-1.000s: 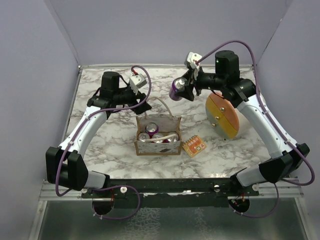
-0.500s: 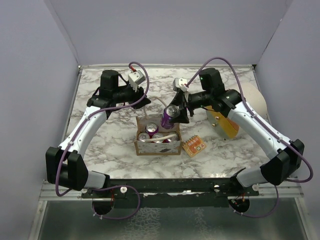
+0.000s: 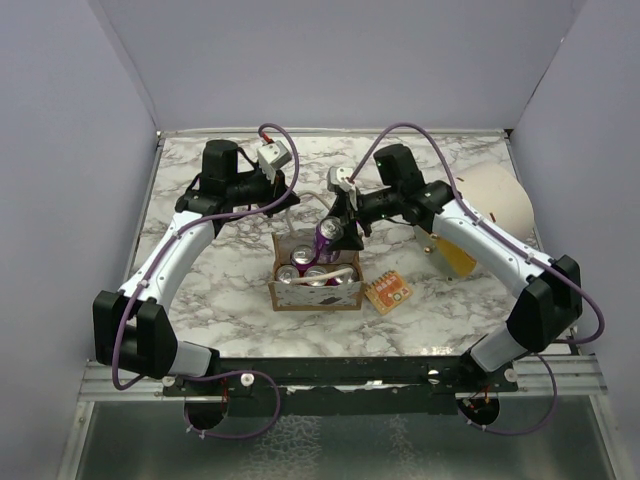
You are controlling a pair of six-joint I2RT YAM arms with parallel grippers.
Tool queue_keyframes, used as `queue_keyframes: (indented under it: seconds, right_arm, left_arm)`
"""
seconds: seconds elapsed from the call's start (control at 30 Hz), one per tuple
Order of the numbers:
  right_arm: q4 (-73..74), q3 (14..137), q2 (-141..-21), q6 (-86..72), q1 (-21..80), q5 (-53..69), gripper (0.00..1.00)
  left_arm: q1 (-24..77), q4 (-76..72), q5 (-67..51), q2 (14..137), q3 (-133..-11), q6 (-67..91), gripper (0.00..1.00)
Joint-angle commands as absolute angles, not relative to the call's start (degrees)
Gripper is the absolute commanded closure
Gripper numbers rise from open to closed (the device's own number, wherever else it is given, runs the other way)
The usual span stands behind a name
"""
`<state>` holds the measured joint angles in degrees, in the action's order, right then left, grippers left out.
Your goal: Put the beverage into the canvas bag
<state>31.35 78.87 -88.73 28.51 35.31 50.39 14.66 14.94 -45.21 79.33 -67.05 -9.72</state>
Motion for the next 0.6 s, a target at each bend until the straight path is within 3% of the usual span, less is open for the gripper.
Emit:
queue_keyframes:
  seconds: [0.0,0.57]
  right_arm:
    - [26.24,78.33,-88.91,30.60,35.77,49.28,0.84]
    - [23.78,73.78,-91.13,31.49,35.77,45.53,0.85]
  left_arm:
    - [14.89,13.86,-46.65,79.14,-66.32,-10.10,1.00]
    - [14.93,12.90,-46.93,78.30,-65.17,-10.54,1.00]
